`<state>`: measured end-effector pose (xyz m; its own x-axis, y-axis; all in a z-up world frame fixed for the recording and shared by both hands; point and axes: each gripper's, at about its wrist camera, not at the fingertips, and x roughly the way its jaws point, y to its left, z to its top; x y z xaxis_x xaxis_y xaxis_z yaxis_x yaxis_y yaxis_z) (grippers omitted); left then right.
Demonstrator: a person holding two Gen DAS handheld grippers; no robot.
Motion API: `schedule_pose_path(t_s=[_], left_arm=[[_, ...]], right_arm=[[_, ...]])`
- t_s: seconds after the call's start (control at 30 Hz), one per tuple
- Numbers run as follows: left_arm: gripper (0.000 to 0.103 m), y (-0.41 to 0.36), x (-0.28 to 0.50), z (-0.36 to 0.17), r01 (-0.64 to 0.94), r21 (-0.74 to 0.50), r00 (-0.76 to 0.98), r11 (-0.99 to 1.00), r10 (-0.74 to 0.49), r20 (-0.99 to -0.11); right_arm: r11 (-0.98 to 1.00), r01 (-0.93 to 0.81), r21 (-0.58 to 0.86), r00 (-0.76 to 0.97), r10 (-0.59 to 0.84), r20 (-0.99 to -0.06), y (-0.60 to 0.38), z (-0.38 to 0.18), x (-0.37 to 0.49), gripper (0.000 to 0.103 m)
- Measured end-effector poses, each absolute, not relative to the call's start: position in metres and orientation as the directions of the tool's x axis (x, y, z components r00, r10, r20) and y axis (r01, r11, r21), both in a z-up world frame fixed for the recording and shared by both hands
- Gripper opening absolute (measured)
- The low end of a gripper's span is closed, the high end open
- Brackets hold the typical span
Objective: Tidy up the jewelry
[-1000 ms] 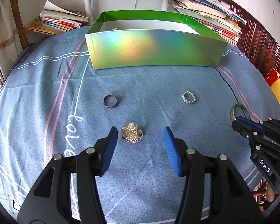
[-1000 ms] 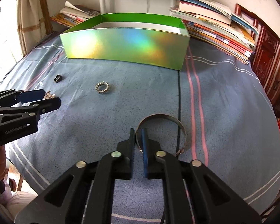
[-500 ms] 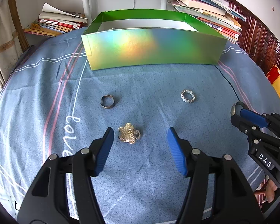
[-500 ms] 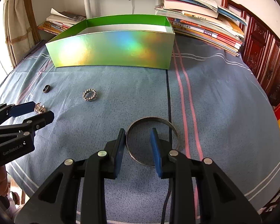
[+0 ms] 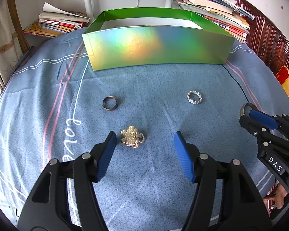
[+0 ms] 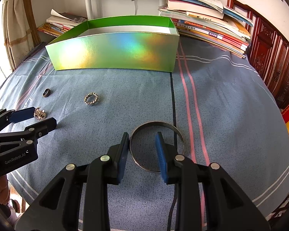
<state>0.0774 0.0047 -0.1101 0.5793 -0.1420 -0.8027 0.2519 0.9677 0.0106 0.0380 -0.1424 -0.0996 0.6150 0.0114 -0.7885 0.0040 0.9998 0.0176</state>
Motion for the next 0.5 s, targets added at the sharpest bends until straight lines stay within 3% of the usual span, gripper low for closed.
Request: schedule_pose_path(t_s=[0.2, 0.33, 0.5], left_arm=[[0.041, 0.0055, 0.0786, -0.1080, 0.248, 0.013, 0.585, 0.969, -0.139, -0.799], [0.026, 0.0065, 0.0784, -0.1074, 0.247, 0.010, 0.585, 0.969, -0.141, -0.798], [0.024, 0.0069, 0.0779, -0.1067, 0.247, 0.004, 0.583, 0.969, -0.146, -0.799]], right_arm=[[1.000, 0.002, 0.018, 0.617, 0.013, -0.787, -0.1414, -0.0987, 0.0376, 0.028], [1.000, -0.021, 0.022, 0.616, 0.031, -0.787, -0.1374, -0.0976, 0.0377, 0.014], [0.999, -0.038, 0.011, 0.616, 0.032, -0.787, -0.1330, -0.0972, 0.0381, 0.007]])
